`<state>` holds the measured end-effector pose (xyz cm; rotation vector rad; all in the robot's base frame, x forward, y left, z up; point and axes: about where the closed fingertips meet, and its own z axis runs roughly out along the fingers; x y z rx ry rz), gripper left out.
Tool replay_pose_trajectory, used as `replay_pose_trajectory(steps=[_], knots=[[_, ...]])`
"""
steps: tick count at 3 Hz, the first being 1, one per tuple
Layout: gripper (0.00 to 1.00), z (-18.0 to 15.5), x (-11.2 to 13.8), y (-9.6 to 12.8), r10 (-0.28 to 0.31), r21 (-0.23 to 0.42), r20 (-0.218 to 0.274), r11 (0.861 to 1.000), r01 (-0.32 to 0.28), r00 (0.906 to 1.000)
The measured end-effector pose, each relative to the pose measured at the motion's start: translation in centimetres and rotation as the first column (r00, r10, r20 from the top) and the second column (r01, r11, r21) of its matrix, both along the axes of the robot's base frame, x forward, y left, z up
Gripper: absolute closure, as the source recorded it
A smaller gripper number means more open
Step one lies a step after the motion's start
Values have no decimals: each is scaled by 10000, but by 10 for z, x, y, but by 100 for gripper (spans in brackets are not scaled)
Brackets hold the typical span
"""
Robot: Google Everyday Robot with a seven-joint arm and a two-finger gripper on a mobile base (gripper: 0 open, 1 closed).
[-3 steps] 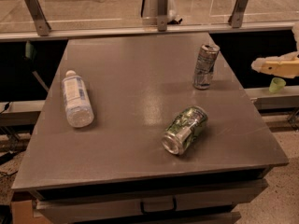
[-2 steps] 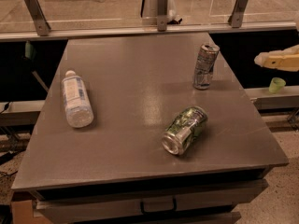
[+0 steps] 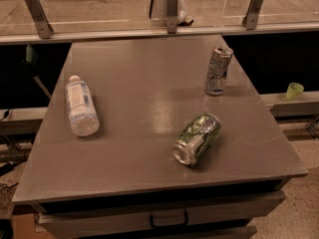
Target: Place redbull can upright
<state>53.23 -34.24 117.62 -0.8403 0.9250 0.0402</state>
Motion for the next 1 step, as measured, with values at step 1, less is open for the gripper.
replay_pose_trajectory(steps=[1], knots=[[0,-3,1,0,-23,-153,33,9999,24,10000]])
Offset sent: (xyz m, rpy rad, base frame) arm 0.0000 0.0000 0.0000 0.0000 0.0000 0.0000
